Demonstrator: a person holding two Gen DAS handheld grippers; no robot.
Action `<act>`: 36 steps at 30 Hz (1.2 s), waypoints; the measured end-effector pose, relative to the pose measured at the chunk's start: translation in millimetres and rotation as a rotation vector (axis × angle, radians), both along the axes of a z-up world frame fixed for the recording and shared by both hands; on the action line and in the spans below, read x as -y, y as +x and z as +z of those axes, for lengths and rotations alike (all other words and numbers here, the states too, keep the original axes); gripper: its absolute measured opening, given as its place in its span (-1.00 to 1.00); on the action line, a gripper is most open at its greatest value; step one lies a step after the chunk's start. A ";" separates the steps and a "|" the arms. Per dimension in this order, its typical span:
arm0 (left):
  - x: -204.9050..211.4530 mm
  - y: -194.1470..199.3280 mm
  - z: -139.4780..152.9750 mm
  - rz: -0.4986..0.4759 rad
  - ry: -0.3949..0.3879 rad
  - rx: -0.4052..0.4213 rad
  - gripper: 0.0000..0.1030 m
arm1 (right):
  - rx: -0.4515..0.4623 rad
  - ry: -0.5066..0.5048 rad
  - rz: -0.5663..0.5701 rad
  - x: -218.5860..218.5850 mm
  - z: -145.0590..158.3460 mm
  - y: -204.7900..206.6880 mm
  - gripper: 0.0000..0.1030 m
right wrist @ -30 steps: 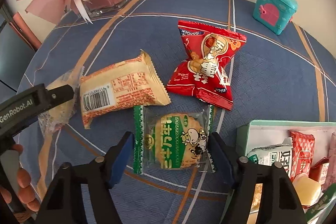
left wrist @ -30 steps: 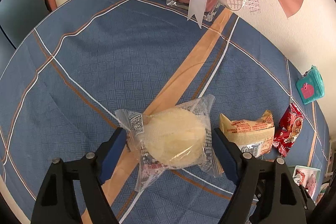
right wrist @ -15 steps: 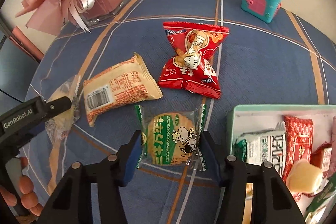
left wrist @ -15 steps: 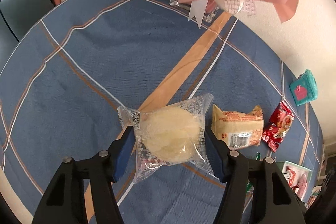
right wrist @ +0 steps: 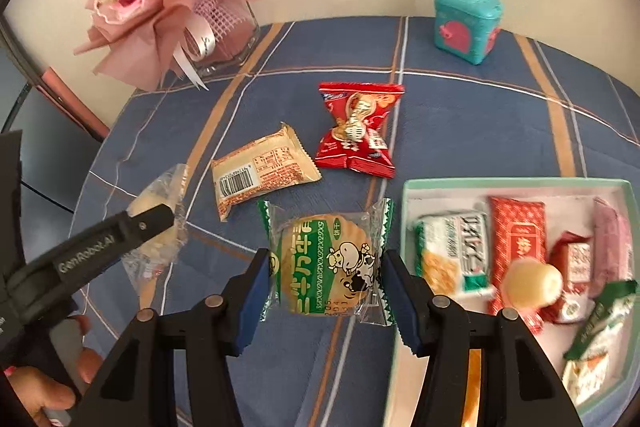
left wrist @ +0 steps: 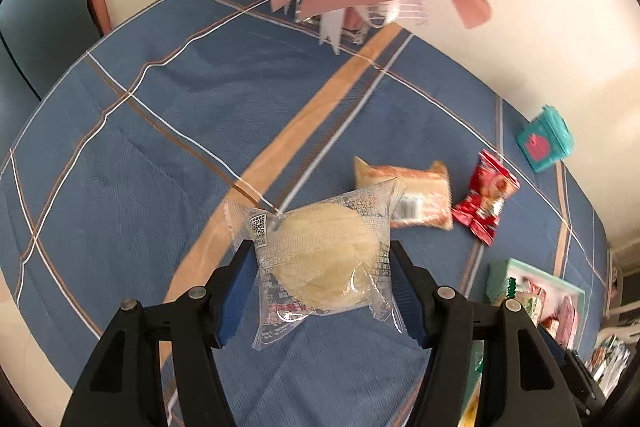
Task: Organize snacks
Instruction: 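Carry wrapped bun with left tool while right tool carries green packet over tray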
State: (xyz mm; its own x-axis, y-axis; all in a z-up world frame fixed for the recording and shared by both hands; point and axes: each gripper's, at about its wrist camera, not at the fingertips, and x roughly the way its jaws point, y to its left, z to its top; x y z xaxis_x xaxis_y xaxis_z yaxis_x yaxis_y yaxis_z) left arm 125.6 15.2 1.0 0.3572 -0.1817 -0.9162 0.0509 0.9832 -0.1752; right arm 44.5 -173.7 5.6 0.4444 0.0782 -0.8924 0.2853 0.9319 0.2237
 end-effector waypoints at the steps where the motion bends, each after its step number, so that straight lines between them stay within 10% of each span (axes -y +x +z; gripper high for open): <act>1: 2.2 -3.0 2.9 -0.005 -0.001 0.004 0.28 | 0.002 -0.002 -0.003 -0.1 1.9 -1.6 0.14; 36: 187.2 -131.4 33.7 -0.432 0.069 0.103 0.28 | 0.030 0.030 -0.354 161.2 32.0 -131.3 0.15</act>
State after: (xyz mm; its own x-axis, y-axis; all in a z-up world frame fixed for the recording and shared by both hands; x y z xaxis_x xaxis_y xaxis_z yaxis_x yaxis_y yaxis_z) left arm -5.8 -172.0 34.8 0.3515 -0.2740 -0.8952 0.4734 0.8770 -0.0825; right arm -86.8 -334.9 37.5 0.4749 -0.0590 -0.8780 0.5820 0.7694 0.2631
